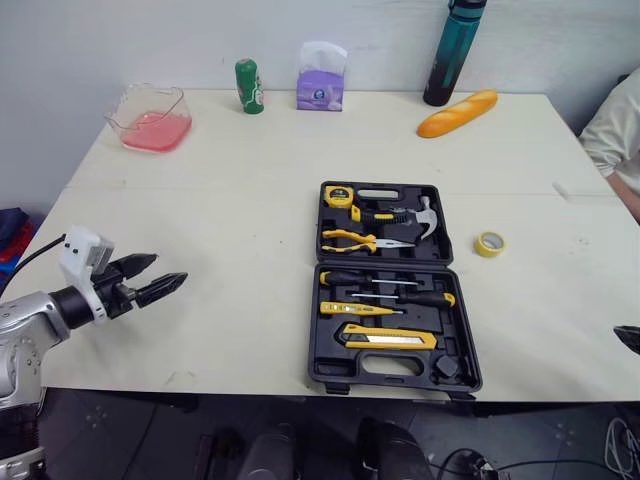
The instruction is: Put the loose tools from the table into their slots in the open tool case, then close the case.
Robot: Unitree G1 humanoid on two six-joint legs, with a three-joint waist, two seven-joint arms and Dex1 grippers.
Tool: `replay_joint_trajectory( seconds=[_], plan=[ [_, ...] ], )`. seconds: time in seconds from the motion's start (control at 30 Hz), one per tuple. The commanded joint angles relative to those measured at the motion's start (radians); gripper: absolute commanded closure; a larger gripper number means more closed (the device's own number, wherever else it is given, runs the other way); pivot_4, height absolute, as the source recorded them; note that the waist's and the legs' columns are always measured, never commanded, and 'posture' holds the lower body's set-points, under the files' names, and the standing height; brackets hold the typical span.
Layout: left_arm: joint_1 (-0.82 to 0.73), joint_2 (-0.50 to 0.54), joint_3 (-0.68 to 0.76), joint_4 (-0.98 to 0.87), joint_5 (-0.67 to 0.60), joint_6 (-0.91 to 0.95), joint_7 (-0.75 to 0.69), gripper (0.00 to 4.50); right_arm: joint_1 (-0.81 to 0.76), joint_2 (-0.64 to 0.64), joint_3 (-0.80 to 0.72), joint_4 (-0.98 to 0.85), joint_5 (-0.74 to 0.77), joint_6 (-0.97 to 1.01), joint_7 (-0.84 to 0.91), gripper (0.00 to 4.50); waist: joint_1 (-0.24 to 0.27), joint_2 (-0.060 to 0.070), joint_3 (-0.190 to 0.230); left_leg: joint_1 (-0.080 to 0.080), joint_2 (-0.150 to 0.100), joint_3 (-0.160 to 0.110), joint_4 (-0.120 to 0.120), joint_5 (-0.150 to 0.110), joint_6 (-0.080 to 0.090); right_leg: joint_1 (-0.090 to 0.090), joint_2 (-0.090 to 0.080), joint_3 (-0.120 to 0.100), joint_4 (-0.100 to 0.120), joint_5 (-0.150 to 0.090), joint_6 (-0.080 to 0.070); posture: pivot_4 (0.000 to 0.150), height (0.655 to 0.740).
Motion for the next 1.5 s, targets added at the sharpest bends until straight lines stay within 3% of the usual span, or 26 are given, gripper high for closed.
replay_joint_trajectory(
  seconds=[0.03, 0.2, 0.4, 0.63, 0.9, 1.37, 1.5],
  plan=[
    [-0.067, 0.012, -0.045, -0.048, 0.002, -0.038, 0.009, 0.07, -0.056, -0.045, 0.04, -0.008, -0.011, -0.011, -0.001, 0.0, 0.0, 0.0, 0.0, 0.0, 0.0, 0.0, 0.0, 0.0, 0.0, 0.0, 0.0, 0.0, 0.0, 0.0, 0.0, 0.15, 0.7314],
    [-0.221, 0.009, -0.165, -0.152, -0.137, 0.076, -0.089, 0.07, -0.208, -0.146, 0.203, 0.005, -0.017, -0.02, 0.05, 0.0, -0.005, 0.001, 0.001, 0.0, -0.001, 0.002, 0.0, 0.003, 0.005, 0.0, 0.001, 0.0, 0.002, 0.0, 0.0, 0.15, 0.7314],
    [-0.441, -0.049, -0.361, -0.198, -0.204, 0.116, -0.195, 0.07, -0.605, -0.274, 0.617, 0.138, -0.097, -0.029, 0.171, 0.0, -0.023, 0.001, 0.002, 0.0, -0.001, 0.002, 0.001, 0.005, 0.004, 0.0, 0.004, 0.0, 0.002, 0.0, 0.001, 0.15, 0.7314],
    [-0.563, -0.154, -0.473, -0.2, -0.21, 0.097, -0.228, 0.07, -1.112, -0.156, 1.042, 0.48, -0.382, -0.19, 0.336, 0.0, -0.038, 0.001, 0.007, -0.002, 0.002, 0.003, 0.0, 0.006, 0.003, -0.001, 0.015, 0.0, 0.0, 0.0, 0.001, 0.15, 0.7314],
    [-0.568, -0.193, -0.492, -0.199, -0.194, 0.091, -0.207, 0.07, -1.38, -0.001, 1.194, 0.844, -0.578, -0.345, 0.372, 0.0, -0.039, 0.001, 0.008, -0.003, 0.002, 0.001, 0.001, 0.007, 0.003, -0.001, 0.015, 0.0, 0.0, 0.0, 0.001, 0.15, 0.7314],
    [-0.562, -0.199, -0.49, -0.194, -0.183, 0.068, -0.187, 0.07, -1.488, 0.154, 1.242, 1.158, -0.757, -0.499, 0.281, 0.0, -0.053, 0.001, 0.008, -0.004, 0.002, -0.001, 0.001, 0.007, 0.002, -0.001, 0.015, -0.001, 0.001, 0.0, 0.001, 0.15, 0.7314],
    [-0.561, -0.2, -0.496, -0.191, -0.177, 0.057, -0.184, 0.0, -1.498, 0.163, 1.24, 1.193, -0.777, -0.527, 0.259, 1.87, -0.053, 0.001, 0.008, -0.004, 0.002, -0.001, 0.002, 0.008, 0.002, -0.001, 0.015, -0.001, 0.001, 0.0, 0.001, 0.15, 0.7314]
  ],
)
